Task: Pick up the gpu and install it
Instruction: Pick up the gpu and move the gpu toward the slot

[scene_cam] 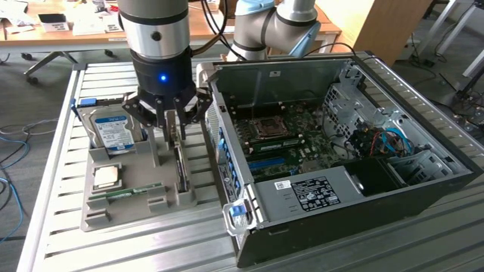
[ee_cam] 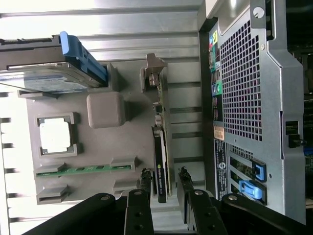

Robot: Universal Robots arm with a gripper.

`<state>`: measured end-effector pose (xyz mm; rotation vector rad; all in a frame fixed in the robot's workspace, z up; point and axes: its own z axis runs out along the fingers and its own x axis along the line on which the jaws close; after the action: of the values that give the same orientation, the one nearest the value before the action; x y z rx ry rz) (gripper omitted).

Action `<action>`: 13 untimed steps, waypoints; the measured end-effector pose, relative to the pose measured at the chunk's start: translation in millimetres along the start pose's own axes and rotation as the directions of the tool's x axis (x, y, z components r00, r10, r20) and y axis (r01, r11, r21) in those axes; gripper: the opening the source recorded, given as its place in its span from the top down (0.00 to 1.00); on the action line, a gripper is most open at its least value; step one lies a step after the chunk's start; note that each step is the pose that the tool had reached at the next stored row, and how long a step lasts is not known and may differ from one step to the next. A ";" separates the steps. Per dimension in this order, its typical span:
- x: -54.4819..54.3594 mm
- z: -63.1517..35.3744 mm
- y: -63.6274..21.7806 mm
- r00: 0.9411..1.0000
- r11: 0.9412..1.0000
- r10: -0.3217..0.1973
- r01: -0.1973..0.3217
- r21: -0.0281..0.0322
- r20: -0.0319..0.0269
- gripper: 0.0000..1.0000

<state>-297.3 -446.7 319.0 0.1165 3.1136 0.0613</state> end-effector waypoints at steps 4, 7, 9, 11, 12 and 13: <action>0.0 1.3 -0.1 1.000 1.000 0.000 0.000 0.000 0.000 0.64; 0.0 2.2 -0.1 1.000 1.000 0.000 0.000 0.000 0.000 0.64; 0.1 3.1 -0.1 1.000 1.000 0.000 0.000 0.000 0.000 0.64; 0.1 4.9 -0.2 1.000 1.000 0.000 0.000 0.000 0.000 0.64; 0.1 6.2 -0.3 1.000 1.000 0.000 0.000 0.000 0.000 0.64; 0.2 7.7 -0.3 1.000 1.000 0.000 0.000 0.000 0.000 0.64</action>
<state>-297.3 -446.7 311.3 0.1164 3.1135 0.0613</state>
